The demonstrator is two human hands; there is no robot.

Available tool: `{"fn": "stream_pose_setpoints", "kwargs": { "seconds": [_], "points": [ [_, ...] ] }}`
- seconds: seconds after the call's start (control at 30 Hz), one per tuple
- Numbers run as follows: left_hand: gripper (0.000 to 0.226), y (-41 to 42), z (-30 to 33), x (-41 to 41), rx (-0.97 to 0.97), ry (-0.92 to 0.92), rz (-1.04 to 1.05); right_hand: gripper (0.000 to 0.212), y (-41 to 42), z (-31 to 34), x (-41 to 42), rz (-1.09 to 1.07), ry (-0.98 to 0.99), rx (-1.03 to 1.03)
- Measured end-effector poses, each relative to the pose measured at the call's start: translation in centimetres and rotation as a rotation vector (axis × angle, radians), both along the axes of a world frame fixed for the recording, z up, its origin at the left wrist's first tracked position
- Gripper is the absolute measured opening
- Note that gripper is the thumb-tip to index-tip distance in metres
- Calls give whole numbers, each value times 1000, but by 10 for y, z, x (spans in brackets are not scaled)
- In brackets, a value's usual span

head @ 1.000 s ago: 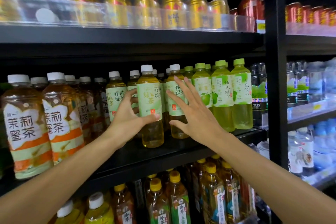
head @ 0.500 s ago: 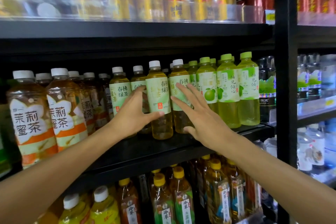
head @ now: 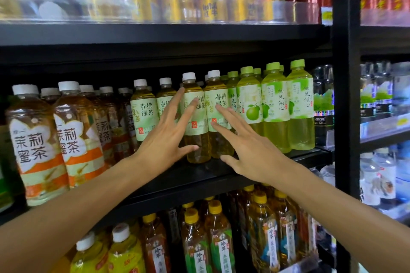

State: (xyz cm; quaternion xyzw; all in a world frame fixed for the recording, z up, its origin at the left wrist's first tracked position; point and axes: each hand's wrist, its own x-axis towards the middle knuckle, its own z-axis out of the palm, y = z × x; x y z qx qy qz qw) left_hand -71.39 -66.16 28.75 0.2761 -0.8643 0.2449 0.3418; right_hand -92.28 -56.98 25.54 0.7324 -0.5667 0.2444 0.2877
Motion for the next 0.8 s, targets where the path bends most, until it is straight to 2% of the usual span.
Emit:
{"fn": "stream_pose_setpoints", "kwargs": {
  "seconds": [0.23,0.47,0.63,0.8],
  "points": [
    [114,-3,-2,-10,20,-7,32,83,-7,1,-11,8,-18,24],
    [113,-3,-4,-22,-36,-50,180,80,-16,2,-12,17,-52,89],
    [111,3,-3,-23,3,-92,223,75,-16,1,-14,28,-76,152],
    [80,25,-7,3,59,-116,196,60,4,0,-14,100,-98,196]
  ]
}}
